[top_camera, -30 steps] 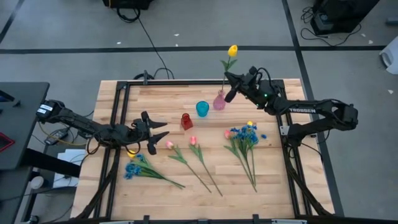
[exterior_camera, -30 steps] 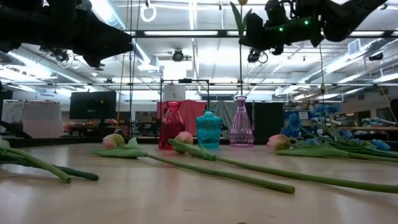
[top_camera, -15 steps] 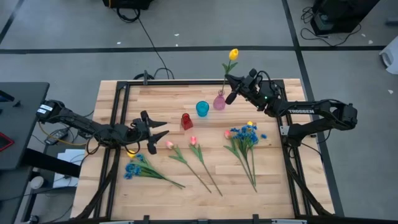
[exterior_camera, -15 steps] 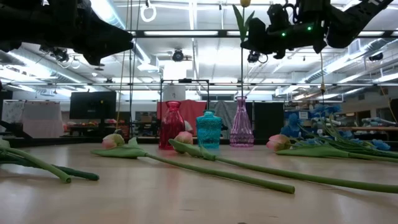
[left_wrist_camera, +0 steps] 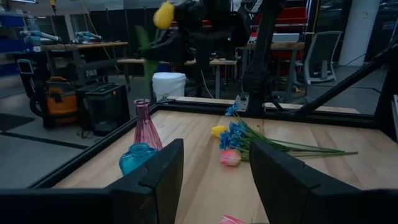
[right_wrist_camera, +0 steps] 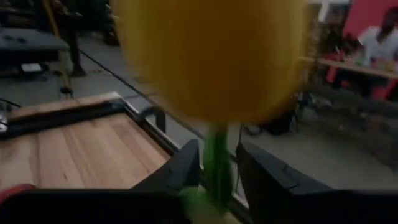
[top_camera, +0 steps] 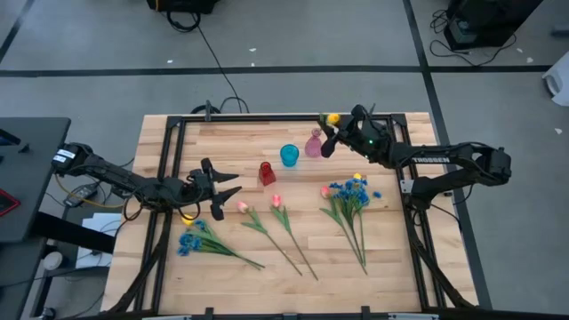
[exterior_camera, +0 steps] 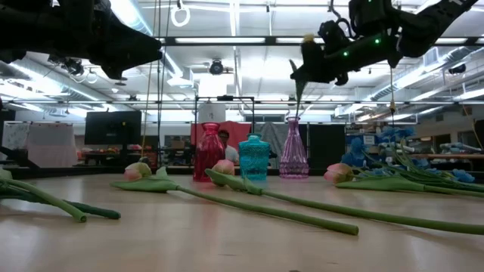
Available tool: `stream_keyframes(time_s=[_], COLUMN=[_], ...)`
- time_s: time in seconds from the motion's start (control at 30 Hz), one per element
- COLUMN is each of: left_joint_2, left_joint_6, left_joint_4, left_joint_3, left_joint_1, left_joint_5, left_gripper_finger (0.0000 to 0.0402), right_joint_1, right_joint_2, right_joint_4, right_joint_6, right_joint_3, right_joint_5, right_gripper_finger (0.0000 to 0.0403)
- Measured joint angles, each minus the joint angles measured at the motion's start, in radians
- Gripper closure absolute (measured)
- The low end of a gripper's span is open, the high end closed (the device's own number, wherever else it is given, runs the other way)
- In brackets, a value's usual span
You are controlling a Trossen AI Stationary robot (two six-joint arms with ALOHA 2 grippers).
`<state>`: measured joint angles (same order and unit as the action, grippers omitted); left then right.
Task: Sort flowers into vase by color
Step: Put the yellow flower into the purple vase
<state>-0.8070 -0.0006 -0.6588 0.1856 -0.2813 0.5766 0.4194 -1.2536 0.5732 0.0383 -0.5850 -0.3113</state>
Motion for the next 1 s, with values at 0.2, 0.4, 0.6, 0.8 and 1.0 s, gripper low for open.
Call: stream_keyframes(time_s=[0.2, 0.4, 0.6, 0.8, 1.0], left_joint_2=[0.0, 0.0, 0.0, 0.0, 0.0], left_joint_6=[0.0, 0.025, 0.049, 0.06, 0.072], left_joint_4=[0.001, -0.001, -0.002, -0.01, -0.026], left_joint_3=[0.0, 0.0, 0.0, 0.0, 0.0], left_joint_1=[0.0, 0.0, 0.0, 0.0, 0.0], left_joint_5=[0.0, 0.0, 0.0, -0.001, -0.001], left_gripper_finger=[0.0213, 0.0213, 0.0213, 0.0213, 0.0213], right_joint_1=[0.003, -0.014, -0.045, -0.163, -0.354], right_joint_2=[0.004, 0.064, 0.194, 0.202, 0.183], right_joint_4=[-0.151, -0.25, -0.558, -1.052, -1.297], right_joint_6=[-0.071, -0.092, -0.185, -0.456, -0.752], right_joint_3=[0.0, 0.0, -0.04, -0.143, -0.233], right_joint_5=[0.0, -0.001, -0.001, 0.018, 0.048], right_gripper_finger=[0.0236, 0.0207, 0.0185, 0.0189, 0.02])
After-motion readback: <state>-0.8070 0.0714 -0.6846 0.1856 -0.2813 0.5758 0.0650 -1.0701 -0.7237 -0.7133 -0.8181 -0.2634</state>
